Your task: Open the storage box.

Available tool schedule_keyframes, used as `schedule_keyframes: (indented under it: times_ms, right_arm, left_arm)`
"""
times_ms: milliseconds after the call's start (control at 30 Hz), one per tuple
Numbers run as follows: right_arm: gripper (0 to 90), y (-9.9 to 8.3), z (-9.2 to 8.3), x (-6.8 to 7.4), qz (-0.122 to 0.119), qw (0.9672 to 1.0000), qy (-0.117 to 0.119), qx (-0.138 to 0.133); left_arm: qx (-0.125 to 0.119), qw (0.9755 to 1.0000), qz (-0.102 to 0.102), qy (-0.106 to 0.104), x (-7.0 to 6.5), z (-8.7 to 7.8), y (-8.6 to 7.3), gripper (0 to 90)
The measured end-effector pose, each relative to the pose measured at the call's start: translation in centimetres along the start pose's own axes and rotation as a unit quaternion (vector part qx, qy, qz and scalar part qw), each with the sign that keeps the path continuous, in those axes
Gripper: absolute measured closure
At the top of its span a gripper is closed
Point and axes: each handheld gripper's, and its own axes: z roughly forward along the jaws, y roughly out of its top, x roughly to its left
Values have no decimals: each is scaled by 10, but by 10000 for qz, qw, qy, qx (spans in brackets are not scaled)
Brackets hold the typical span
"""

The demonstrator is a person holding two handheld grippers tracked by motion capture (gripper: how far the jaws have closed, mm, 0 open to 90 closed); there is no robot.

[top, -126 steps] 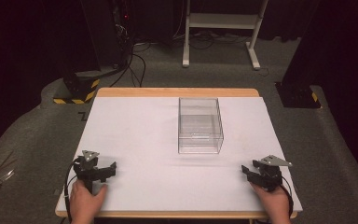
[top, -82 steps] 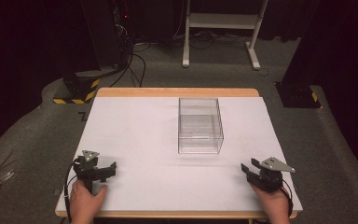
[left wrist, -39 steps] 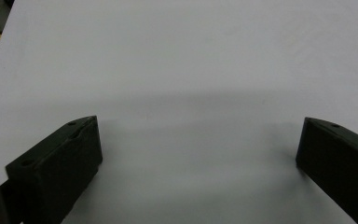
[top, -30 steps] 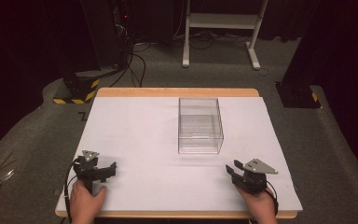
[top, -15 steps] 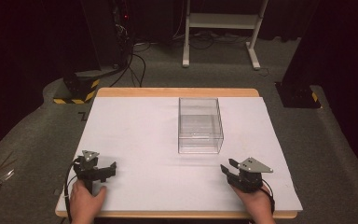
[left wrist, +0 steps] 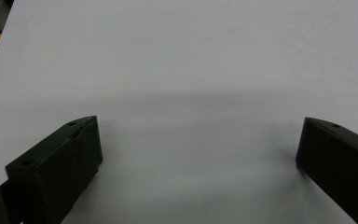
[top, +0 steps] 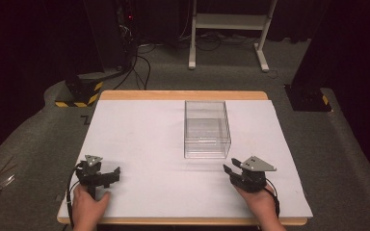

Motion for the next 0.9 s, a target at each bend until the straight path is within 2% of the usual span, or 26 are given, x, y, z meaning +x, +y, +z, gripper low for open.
schedule_keyframes:
  times_ms: [200,333,533,900]
  right_arm:
    - [571,12,4,-6,165,9996,112,-194]
    - [567,14,8,-9,192,9995,133,-205]
    - [554,18,17,-10,204,9993,223,-232]
    - [546,28,37,-6,167,9991,243,-317]
  left_arm:
    - [2,10000,-3,-5,0,0,0,4]
    - [3,10000,-3,-4,0,0,0,4]
    - [-2,10000,1,1,0,0,0,3]
    - [-16,10000,2,13,0,0,0,3]
